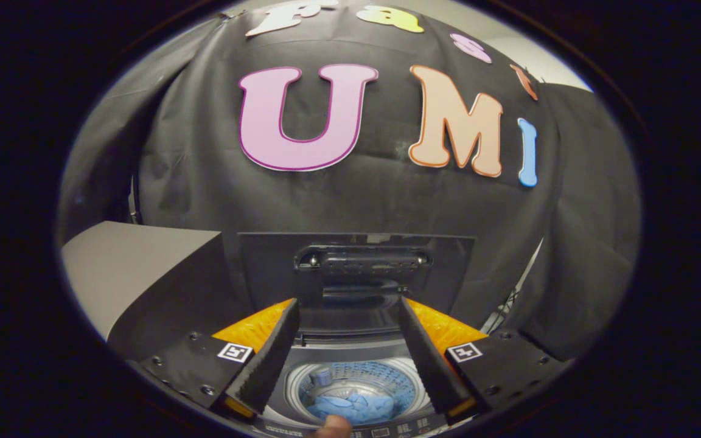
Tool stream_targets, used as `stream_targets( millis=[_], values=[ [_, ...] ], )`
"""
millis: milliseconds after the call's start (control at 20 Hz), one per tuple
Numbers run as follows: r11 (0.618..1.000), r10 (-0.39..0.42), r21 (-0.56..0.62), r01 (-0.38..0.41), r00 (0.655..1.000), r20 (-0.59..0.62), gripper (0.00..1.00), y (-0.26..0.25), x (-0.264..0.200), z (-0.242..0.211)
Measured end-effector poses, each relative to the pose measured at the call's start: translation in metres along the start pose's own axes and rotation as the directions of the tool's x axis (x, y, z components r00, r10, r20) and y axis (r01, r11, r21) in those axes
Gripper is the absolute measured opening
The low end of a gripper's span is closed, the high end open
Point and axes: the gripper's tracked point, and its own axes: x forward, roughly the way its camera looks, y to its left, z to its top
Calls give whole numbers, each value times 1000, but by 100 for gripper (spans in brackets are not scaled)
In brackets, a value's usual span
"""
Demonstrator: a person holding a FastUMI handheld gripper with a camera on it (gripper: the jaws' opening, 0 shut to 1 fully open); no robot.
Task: Put the clothes into the washing machine and then close the washing machine lid.
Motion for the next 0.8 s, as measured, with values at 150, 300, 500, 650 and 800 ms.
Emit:
stream_targets(
  millis=[150,300,500,650,800],
  values=[
    [1000,-8,-11,9,998,58,100,-7,-6,29],
    [999,-23,-34,27,993,118,100,-17,-11,62],
    [1000,-12,-20,17,977,212,99,-25,-5,103],
    [1000,-22,-12,26,968,251,98,-34,21,115],
    [1000,8,-23,-2,965,260,98,-33,57,113]
  ],
)
